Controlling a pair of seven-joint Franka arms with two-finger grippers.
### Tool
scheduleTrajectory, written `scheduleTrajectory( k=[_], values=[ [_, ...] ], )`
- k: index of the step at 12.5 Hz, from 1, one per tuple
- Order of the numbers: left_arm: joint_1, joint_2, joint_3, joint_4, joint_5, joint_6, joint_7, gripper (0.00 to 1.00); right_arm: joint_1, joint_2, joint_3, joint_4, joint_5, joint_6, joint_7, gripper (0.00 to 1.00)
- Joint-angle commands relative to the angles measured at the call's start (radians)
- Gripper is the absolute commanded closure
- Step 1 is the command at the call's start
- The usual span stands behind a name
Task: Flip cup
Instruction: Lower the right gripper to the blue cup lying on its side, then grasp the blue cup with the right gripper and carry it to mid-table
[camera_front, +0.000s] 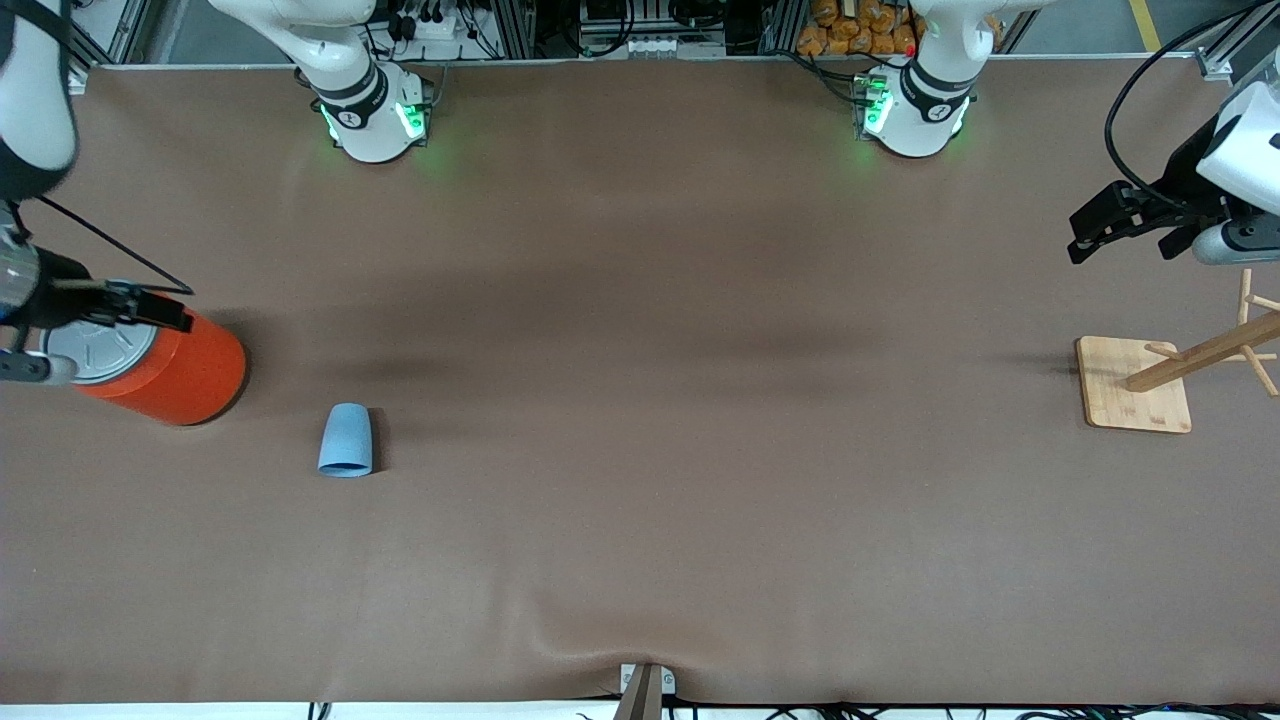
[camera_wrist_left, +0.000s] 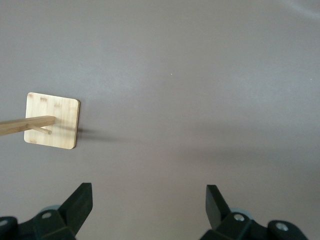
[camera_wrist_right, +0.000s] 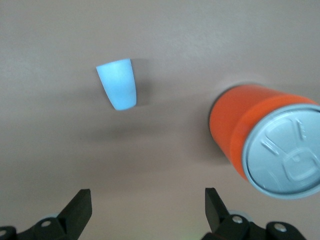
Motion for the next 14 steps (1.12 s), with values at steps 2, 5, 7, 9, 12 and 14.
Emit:
scheduleTrajectory(
  k=[2,5,7,9,12,14],
  values=[
    [0.004,-0.003,-0.012,0.019,0.017,-0.002,0.001,0.0,0.037,0.114,-0.001,-0.023,-0.001,0.109,-0.037,0.0],
    [0.005,-0.004,-0.009,0.018,0.019,-0.009,0.0,0.0,0.031,0.225,-0.001,-0.023,0.004,0.159,-0.132,0.0],
    [0.01,-0.009,-0.001,0.018,0.019,-0.017,0.0,0.0,0.045,0.283,-0.001,-0.023,0.009,0.211,-0.138,0.0],
    [0.022,-0.015,0.003,0.019,0.019,-0.017,-0.002,0.0,0.095,0.335,-0.001,-0.024,0.027,0.262,-0.138,0.0],
    [0.059,-0.036,0.002,0.018,0.02,-0.035,-0.003,0.0,0.114,0.429,-0.001,-0.024,0.032,0.395,-0.143,0.0],
    [0.06,-0.035,0.002,0.018,0.02,-0.042,-0.012,0.0,0.118,0.477,0.001,-0.024,0.044,0.454,-0.164,0.0]
  ],
)
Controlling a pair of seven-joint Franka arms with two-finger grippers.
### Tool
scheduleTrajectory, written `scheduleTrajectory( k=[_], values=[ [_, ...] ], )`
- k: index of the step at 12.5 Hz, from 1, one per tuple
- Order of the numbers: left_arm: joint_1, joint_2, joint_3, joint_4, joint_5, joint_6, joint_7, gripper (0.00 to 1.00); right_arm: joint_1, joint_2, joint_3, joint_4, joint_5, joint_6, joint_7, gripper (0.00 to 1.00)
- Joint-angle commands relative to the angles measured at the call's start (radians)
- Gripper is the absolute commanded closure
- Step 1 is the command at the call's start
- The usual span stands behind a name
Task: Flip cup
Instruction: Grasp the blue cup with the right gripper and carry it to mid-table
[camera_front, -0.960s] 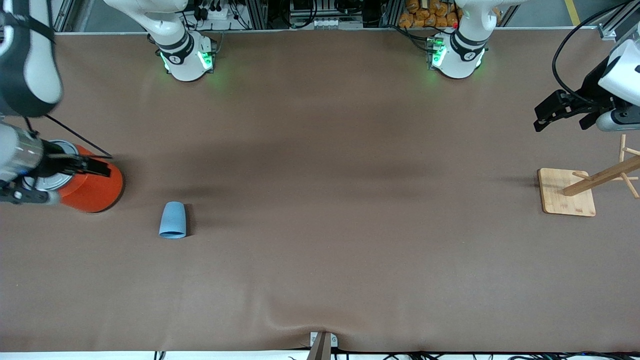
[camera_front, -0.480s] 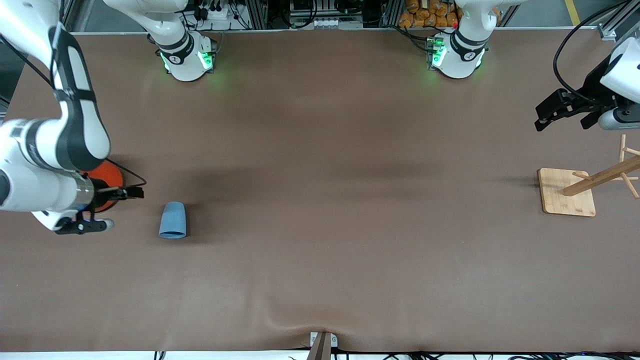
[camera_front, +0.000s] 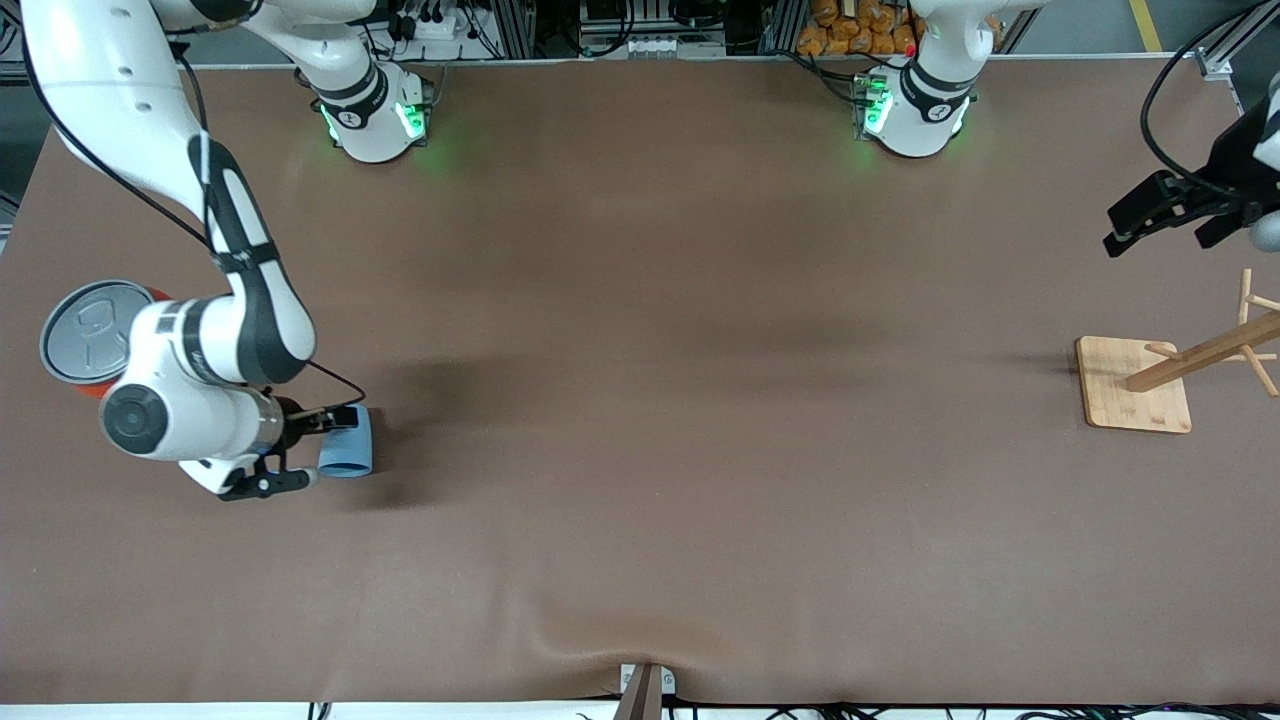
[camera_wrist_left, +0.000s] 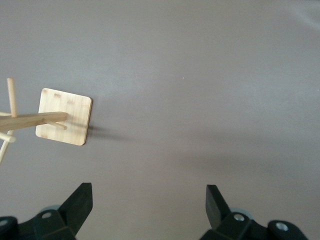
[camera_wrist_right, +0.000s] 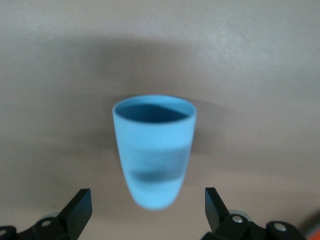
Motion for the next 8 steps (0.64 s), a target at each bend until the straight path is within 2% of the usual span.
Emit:
scheduleTrajectory(
  k=[1,5,7,8],
  values=[
    [0.011,-0.011,-0.009,0.002,0.019,-0.017,-0.015,0.0,0.002,0.059,-0.002,0.014,0.034,0.049,-0.039,0.0],
    [0.028,-0.01,-0.006,0.004,0.019,-0.002,-0.014,0.0,-0.004,0.1,-0.002,0.011,0.037,0.111,-0.102,0.0],
    [0.032,-0.011,-0.004,0.004,0.019,0.0,-0.014,0.0,-0.007,0.1,-0.002,0.011,0.037,0.113,-0.181,0.61],
    [0.032,-0.013,-0.004,0.004,0.019,0.0,-0.014,0.0,-0.016,0.096,0.0,0.015,0.037,0.113,-0.247,0.73]
  ],
)
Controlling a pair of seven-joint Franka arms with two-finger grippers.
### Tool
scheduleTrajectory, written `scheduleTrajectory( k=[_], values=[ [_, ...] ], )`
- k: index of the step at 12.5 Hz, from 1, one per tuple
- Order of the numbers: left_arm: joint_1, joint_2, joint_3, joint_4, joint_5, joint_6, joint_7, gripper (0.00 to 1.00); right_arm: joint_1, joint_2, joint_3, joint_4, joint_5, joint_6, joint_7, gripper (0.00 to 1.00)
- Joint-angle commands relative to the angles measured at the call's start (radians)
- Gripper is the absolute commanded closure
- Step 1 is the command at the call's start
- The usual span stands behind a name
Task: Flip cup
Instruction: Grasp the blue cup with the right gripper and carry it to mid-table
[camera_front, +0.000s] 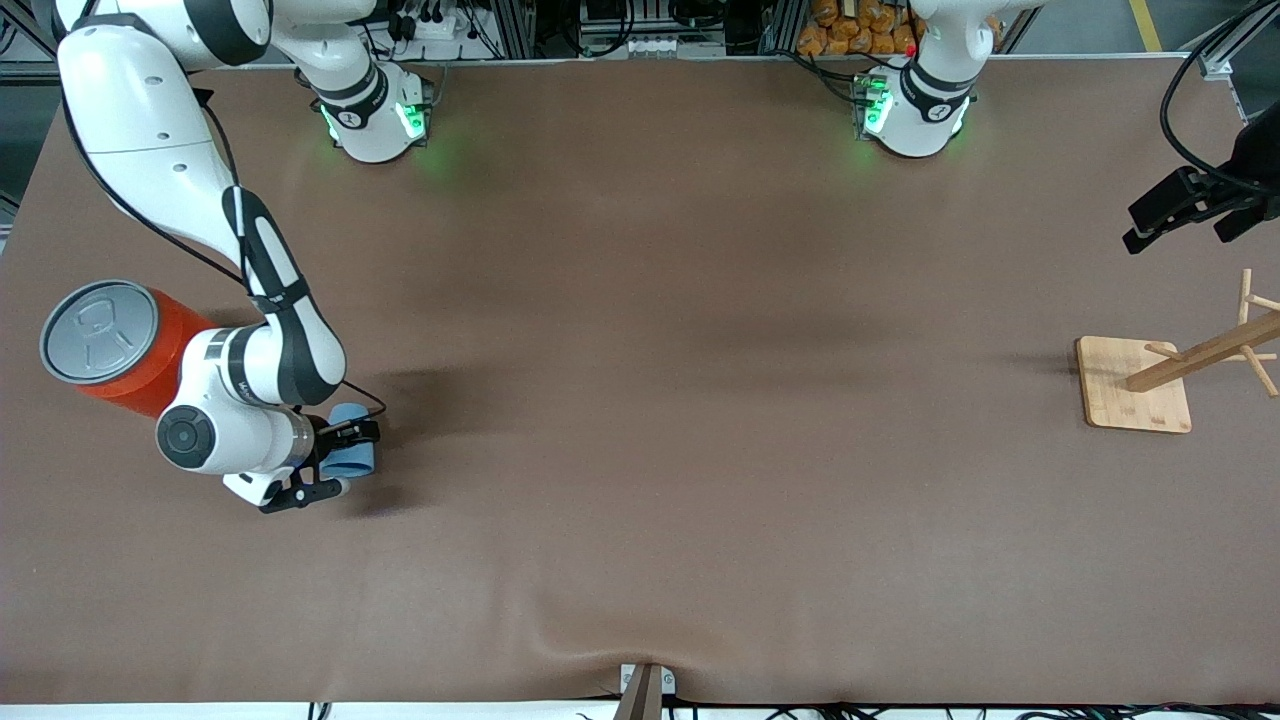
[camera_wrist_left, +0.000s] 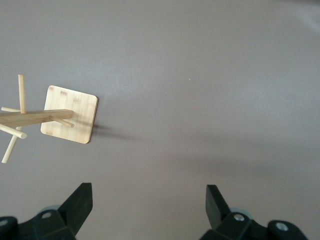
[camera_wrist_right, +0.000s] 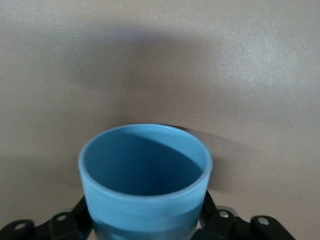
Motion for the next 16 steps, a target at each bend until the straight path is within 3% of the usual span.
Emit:
scheduleTrajectory(
  k=[1,4,6,9,11,16],
  values=[
    [0.007,-0.012,-0.005,0.004,0.019,0.0,-0.013,0.0,-0.015,-0.008,0.006,0.015,0.016,0.002,-0.168,0.76],
    [0.008,-0.012,-0.005,-0.001,0.019,-0.002,-0.012,0.0,-0.011,-0.06,0.027,0.021,0.092,-0.005,-0.485,0.76],
    [0.007,-0.012,-0.007,-0.001,0.019,0.0,-0.013,0.0,-0.004,-0.071,0.093,0.045,0.123,-0.004,-0.683,0.76],
    [0.004,-0.012,-0.019,-0.001,0.019,-0.007,-0.001,0.0,0.023,-0.068,0.219,0.053,0.122,-0.001,-0.764,0.76],
    [0.001,-0.012,-0.021,0.002,0.019,-0.017,-0.01,0.0,0.107,-0.068,0.253,0.055,0.114,0.002,-0.79,0.75],
    [-0.006,-0.003,-0.039,0.002,0.019,-0.019,-0.004,0.0,0.411,-0.05,0.235,0.056,0.059,0.054,-0.747,0.75]
  ],
)
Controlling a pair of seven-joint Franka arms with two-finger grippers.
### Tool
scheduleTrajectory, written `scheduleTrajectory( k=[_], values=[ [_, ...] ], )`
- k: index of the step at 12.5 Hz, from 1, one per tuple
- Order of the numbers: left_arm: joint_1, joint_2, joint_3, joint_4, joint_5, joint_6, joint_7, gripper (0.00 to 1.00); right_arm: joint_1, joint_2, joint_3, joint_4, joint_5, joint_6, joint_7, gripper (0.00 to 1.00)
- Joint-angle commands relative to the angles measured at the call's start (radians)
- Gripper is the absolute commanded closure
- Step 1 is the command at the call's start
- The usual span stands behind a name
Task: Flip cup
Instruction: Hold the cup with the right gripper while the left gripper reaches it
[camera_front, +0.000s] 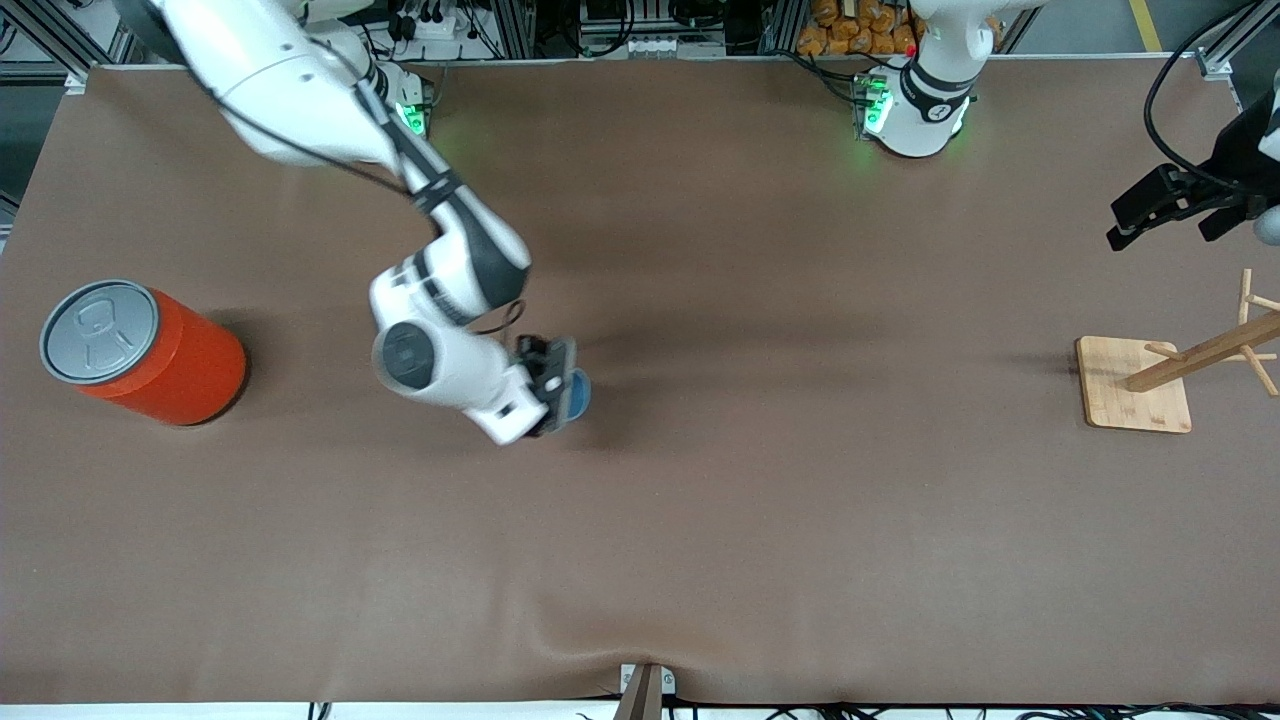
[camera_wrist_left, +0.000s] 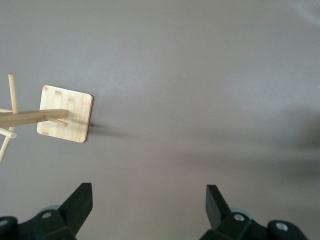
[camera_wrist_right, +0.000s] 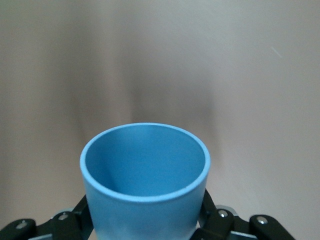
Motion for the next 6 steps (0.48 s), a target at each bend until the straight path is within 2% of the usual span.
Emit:
scheduleTrajectory(
  k=[1,2,4,6],
  values=[
    [-0.002,0.003,-0.006,0.004,0.017,-0.005,-0.002,0.0,0.154,0.01,-0.055,-0.001,-0.06,0.018,0.079,0.76],
    [-0.006,0.01,-0.007,0.002,0.014,0.01,-0.002,0.0,0.21,0.014,-0.08,-0.001,-0.104,0.016,0.149,0.77],
    [-0.008,0.04,-0.033,-0.007,0.01,0.018,-0.005,0.0,0.258,0.036,-0.089,0.013,-0.204,0.015,0.225,0.79],
    [-0.013,0.06,-0.047,-0.025,0.007,0.017,-0.002,0.0,0.293,0.063,-0.094,0.028,-0.242,0.018,0.265,0.79]
  ],
)
